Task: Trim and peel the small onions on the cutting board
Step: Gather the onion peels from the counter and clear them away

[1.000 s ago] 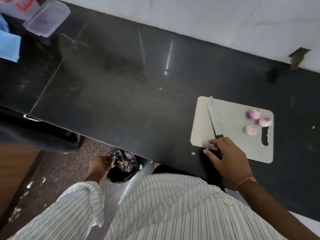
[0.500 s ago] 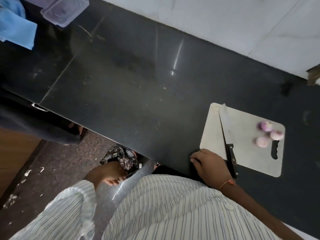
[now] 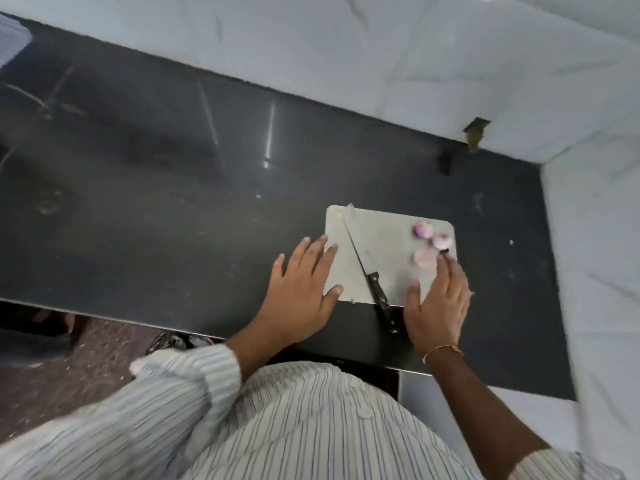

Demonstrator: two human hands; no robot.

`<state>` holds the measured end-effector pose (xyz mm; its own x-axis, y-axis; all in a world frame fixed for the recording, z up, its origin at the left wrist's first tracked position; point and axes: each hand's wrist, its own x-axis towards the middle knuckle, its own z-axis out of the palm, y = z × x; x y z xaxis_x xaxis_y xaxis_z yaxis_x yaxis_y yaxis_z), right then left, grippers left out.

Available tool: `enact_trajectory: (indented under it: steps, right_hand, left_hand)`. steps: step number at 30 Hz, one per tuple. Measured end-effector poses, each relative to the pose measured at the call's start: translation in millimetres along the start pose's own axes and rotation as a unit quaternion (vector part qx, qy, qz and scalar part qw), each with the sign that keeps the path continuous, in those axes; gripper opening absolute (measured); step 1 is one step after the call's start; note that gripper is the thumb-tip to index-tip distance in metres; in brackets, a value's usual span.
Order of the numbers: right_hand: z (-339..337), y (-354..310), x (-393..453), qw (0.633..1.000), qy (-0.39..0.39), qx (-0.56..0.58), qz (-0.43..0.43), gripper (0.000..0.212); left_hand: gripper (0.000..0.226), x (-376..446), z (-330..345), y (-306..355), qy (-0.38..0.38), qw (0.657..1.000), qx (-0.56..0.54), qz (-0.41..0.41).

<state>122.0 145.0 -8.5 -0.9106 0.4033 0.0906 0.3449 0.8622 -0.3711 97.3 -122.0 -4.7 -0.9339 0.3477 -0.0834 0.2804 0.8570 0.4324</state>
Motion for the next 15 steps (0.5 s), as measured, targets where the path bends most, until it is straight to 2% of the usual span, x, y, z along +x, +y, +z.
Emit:
enact_trajectory:
  steps: [2,4,6,11,15]
  right_hand:
    - [5,24,-4,0.994,-0.08,-0.058,0.042,0.078]
    - [9,42,-12,0.981,-0.157,-0.107,0.047,0.078]
    - [12,49,-22,0.971,-0.195,-0.134,0.041,0.076]
    - [9,51,-42,0.971,-0.187,-0.145,0.035,0.074]
    - [-2,42,-53,0.978,-0.142,-0.146,0.054,0.062]
  left_hand:
    - [0.075,22,22,1,-0.03,0.998,0.05,0.015]
    - [0.077,35,38,-2,-0.054,0.994,0.082,0.038]
    - [0.077,36,50,-9,-0.067,0.992,0.094,0.047]
    - [0.076,22,59,-16,-0.059,0.99,0.117,0.059]
    - [0.076,16,59,-21,-0.059,0.986,0.139,0.076]
